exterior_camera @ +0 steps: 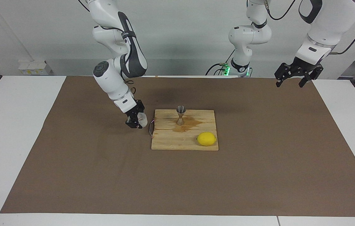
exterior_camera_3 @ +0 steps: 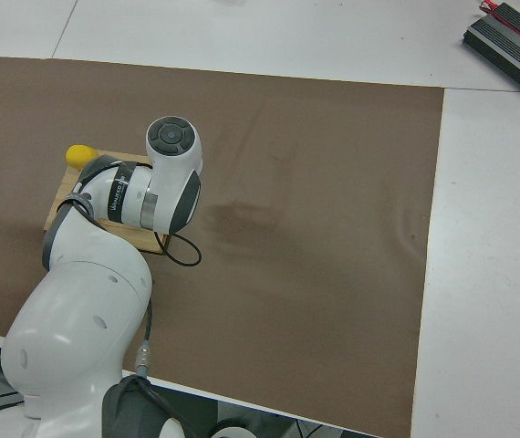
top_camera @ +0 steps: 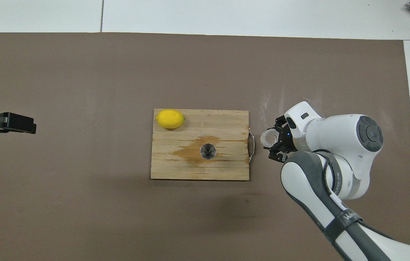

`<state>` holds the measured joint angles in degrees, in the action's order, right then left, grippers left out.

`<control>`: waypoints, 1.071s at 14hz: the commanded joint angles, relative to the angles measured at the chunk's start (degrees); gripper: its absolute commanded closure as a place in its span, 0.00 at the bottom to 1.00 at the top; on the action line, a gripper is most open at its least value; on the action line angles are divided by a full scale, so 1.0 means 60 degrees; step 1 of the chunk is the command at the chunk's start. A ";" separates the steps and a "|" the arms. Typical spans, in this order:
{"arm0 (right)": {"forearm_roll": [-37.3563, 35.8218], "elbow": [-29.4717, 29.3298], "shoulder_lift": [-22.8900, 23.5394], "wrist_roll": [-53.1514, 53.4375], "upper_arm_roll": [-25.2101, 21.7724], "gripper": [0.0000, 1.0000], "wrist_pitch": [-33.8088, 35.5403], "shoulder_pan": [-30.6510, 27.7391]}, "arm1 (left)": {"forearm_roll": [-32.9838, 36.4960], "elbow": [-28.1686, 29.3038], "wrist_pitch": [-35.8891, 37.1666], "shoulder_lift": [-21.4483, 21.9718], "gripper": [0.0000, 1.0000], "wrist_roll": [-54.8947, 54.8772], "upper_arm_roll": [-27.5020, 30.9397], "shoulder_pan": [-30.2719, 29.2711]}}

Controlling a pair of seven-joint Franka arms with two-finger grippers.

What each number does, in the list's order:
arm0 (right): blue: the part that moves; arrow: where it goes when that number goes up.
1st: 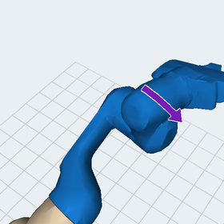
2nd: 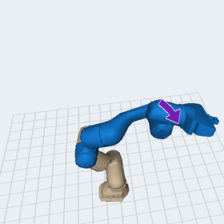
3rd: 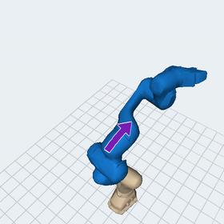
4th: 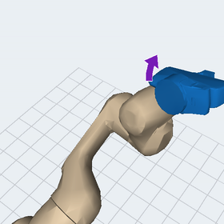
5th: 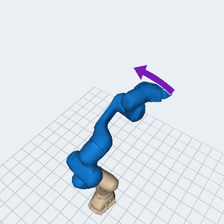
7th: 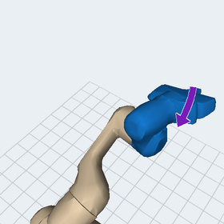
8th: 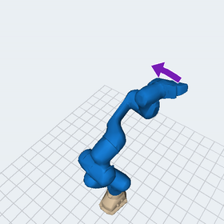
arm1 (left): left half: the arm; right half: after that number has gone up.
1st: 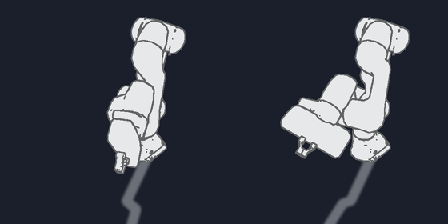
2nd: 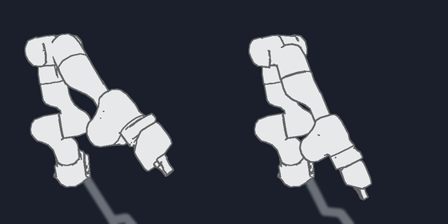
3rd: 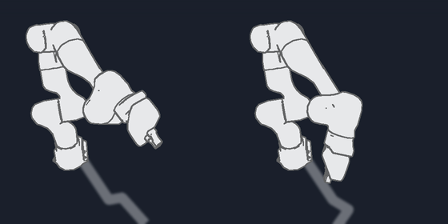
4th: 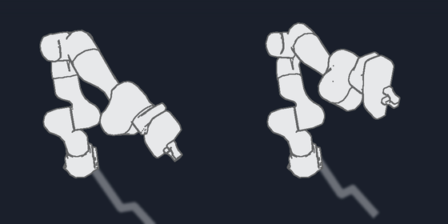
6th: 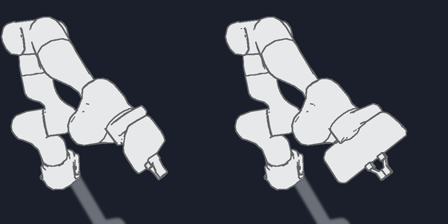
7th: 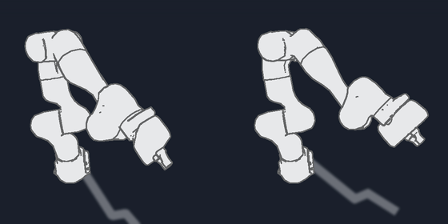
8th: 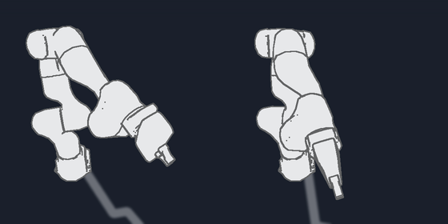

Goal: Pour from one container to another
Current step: 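Lift the white cup with the right gripper over the metal cup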

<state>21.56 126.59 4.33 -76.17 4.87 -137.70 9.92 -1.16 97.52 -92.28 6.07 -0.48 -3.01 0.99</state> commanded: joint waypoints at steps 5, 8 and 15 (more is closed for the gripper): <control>-0.2711 -0.1746 0.0141 0.3873 0.0067 0.41 0.1884 0.1172 | 0.0062 0.0051 0.0190 0.0146 0.00 -0.0315 -0.0143 -0.0296; -0.3035 -0.2332 0.0258 0.4856 0.0082 0.41 0.2674 0.1714 | 0.0061 0.0051 0.0204 0.0146 0.00 -0.0301 -0.0128 -0.0282; -0.4602 -0.4193 0.1284 0.5547 0.0096 0.46 0.4477 0.2432 | 0.0061 0.0007 0.0234 0.0131 0.00 -0.0315 -0.0114 -0.0238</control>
<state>-3.35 106.21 9.20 -44.26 5.29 -114.11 23.83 -1.16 97.47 -91.77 6.18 -1.38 -3.26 0.23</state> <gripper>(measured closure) 0.454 0.000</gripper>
